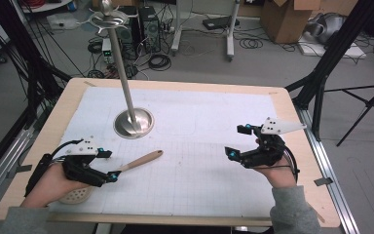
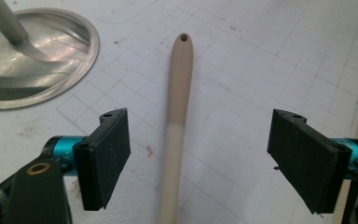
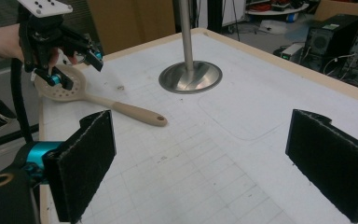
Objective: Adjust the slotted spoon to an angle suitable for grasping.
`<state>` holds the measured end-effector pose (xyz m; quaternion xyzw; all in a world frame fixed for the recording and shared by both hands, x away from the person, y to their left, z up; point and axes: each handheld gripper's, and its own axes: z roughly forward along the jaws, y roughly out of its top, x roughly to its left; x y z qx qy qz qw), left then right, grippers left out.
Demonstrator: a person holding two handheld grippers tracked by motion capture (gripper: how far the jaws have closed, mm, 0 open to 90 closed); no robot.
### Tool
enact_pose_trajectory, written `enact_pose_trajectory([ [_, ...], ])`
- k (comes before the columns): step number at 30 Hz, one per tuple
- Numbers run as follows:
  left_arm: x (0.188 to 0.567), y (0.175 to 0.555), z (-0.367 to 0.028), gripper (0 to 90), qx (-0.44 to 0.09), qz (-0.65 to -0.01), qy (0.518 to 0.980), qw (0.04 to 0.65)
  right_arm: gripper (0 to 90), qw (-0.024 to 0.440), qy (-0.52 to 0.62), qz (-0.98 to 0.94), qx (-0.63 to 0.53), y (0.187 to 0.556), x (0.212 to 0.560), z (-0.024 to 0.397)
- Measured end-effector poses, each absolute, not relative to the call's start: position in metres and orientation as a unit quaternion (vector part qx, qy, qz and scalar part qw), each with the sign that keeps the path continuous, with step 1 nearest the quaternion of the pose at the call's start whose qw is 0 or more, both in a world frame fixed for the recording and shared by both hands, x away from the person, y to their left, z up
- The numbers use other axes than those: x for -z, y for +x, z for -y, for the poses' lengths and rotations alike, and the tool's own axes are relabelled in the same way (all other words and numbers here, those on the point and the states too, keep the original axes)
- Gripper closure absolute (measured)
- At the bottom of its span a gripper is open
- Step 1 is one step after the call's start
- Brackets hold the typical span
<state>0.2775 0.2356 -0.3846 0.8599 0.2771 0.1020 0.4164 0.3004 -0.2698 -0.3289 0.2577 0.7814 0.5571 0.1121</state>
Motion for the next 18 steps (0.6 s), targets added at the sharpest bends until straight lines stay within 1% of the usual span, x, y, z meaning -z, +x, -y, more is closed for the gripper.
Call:
enact_pose_trajectory([
  [2, 0.3849, 0.2778, -0.2370, 16.5, -0.106, -0.281, 0.860, 0.412, 7.2, 0.111, 0.257, -0.783, -0.555, 0.3002, 0.3292, 0.2688],
  [5, 0.3861, 0.2784, -0.2391, 13.9, -0.109, -0.282, 0.862, 0.407, 7.2, 0.108, 0.256, -0.787, -0.551, 0.3000, 0.3299, 0.2673],
  [9, 0.3868, 0.2766, -0.2393, 13.7, -0.099, -0.269, 0.866, 0.409, 7.2, 0.109, 0.256, -0.787, -0.551, 0.2998, 0.3306, 0.2673],
  [13, 0.3869, 0.2762, -0.2362, 10.8, -0.094, -0.264, 0.869, 0.407, 7.2, 0.109, 0.255, -0.786, -0.553, 0.2997, 0.3300, 0.2678],
  [15, 0.3877, 0.2773, -0.2354, 11.0, -0.083, -0.269, 0.874, 0.397, 7.3, 0.110, 0.255, -0.786, -0.553, 0.2996, 0.3295, 0.2675],
  [18, 0.3906, 0.2790, -0.2358, 11.7, -0.088, -0.274, 0.877, 0.386, 7.3, 0.109, 0.255, -0.786, -0.553, 0.2998, 0.3296, 0.2680],
])
